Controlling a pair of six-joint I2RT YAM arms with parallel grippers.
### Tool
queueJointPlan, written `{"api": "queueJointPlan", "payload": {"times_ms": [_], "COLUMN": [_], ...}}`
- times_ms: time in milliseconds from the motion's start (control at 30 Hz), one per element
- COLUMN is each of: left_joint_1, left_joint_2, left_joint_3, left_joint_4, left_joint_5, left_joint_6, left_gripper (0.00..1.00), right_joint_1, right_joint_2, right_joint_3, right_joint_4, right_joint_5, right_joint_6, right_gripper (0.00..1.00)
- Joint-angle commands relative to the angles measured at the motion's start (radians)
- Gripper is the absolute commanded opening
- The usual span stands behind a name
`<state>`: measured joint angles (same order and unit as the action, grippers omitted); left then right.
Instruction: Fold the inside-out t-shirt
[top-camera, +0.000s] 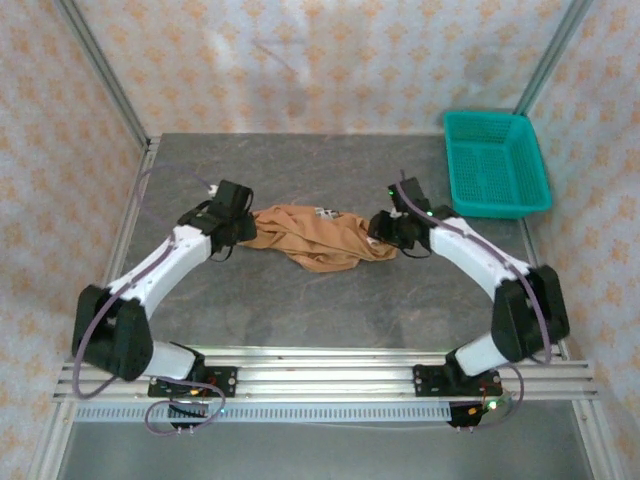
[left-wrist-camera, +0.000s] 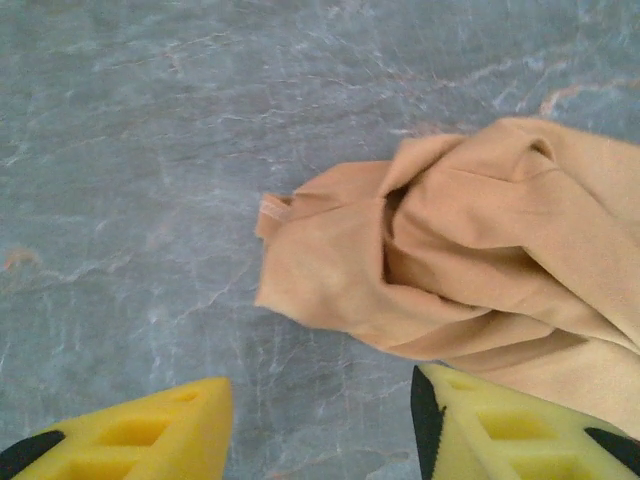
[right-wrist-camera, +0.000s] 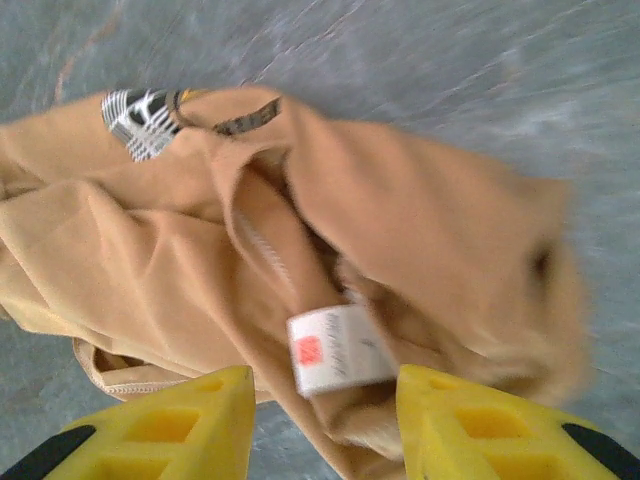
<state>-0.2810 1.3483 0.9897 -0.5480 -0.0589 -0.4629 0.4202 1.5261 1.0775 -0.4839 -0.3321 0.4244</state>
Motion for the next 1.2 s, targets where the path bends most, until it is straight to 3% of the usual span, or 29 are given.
{"api": "queueJointPlan", "payload": {"times_ms": [0,133,333,367,467,500,600,833,1167], "left_joint_1": [0.037,0.056,0.088,0.093,0.11,0.116,0.121,0.121,0.12], "left_joint_2": [-0.106,-0.165,-0.123,-0.117,-0.097,-0.087,-0.045,0.103,0.335], "left_joint_3": [-0.136,-0.278,-0.317,-0.321,-0.339,-0.343,-0.349,-0.341,-0.188], "left_joint_4": [0.064,0.208,0.249,0.258,0.299,0.316,0.385,0.625,0.765], "left_joint_5": [0.111,0.214,0.262,0.269,0.286,0.293,0.325,0.37,0.408], "left_joint_6": [-0.13,-0.2,-0.206,-0.209,-0.218,-0.22,-0.229,-0.29,-0.268], "left_gripper": [0.54,0.56,0.56,0.56,0.56,0.55,0.55,0.54,0.53], "right_joint_1": [0.032,0.032,0.032,0.032,0.032,0.032,0.013,-0.133,-0.154], "right_joint_2": [0.113,0.236,0.364,0.38,0.396,0.377,0.27,0.058,0.072], "right_joint_3": [0.096,0.163,0.254,0.268,0.321,0.33,0.343,0.344,0.344], "right_joint_4": [0.021,0.038,0.053,0.054,0.021,0.005,-0.046,-0.051,-0.045], "right_joint_5": [-0.041,-0.059,-0.033,-0.035,-0.058,-0.057,-0.03,-0.048,-0.135], "right_joint_6": [-0.041,-0.036,-0.029,-0.025,-0.007,-0.001,0.007,0.05,0.056], "right_gripper": [0.44,0.47,0.45,0.38,0.03,0.0,0.0,0.0,0.0]}}
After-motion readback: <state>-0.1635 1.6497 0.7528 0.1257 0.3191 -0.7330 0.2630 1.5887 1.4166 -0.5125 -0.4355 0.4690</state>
